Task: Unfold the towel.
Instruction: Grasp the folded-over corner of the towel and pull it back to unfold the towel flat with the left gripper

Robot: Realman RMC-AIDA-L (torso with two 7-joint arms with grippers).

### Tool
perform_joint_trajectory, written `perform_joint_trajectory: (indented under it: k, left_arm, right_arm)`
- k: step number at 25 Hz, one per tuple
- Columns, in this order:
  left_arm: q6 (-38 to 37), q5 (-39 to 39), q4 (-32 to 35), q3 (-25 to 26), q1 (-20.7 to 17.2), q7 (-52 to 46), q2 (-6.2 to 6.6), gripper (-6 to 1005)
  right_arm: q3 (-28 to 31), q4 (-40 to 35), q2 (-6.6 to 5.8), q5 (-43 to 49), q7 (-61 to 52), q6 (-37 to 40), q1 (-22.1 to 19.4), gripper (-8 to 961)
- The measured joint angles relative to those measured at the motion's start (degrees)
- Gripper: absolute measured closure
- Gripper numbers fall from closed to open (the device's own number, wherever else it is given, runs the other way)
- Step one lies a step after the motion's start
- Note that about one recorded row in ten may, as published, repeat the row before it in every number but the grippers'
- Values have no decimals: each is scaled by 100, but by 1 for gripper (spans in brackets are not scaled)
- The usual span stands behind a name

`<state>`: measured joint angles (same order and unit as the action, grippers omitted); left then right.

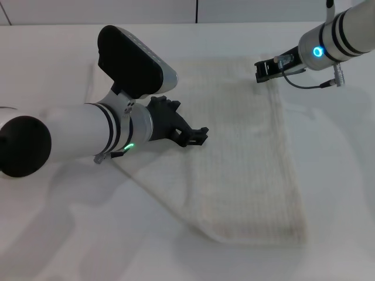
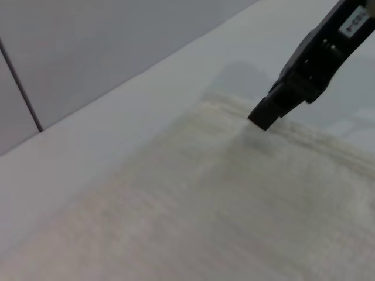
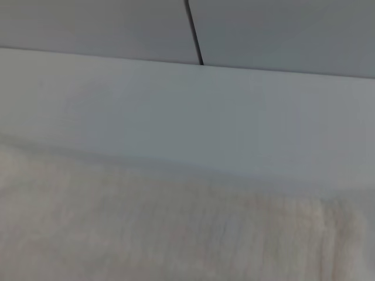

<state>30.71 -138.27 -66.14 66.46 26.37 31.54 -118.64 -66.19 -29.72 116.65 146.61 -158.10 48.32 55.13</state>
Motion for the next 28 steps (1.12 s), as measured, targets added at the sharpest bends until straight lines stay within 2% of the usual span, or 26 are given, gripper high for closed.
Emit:
perform_joint_trajectory:
  k: [5, 6, 10, 14, 20, 24, 28]
  left_arm:
    - [-40, 33, 125, -3, 79, -9, -2, 174]
    - [-124, 182, 444, -6, 296, -30, -10, 175]
    - [-151, 299, 639, 35, 416, -59, -10, 178]
    - [-41, 326, 616, 49, 437, -62, 5, 181]
    - [109, 324, 661, 51, 499, -32, 8, 332]
    - [165, 297, 592, 52, 493, -34, 9, 587]
    - [262, 286, 521, 83, 498, -45, 17, 671]
  right_arm:
    - [1, 8, -1, 0, 3, 2, 3, 932]
    - [1, 11, -1, 0, 3, 2, 3, 932]
    - [-2, 22, -2, 0, 6, 3, 6, 930]
    - [-5, 25, -2, 0, 7, 3, 7, 927]
    - [-56, 28, -2, 0, 7, 2, 7, 924]
    - [-61, 24, -2, 0, 7, 2, 7, 922]
    - [-68, 25, -2, 2, 8, 2, 11, 920]
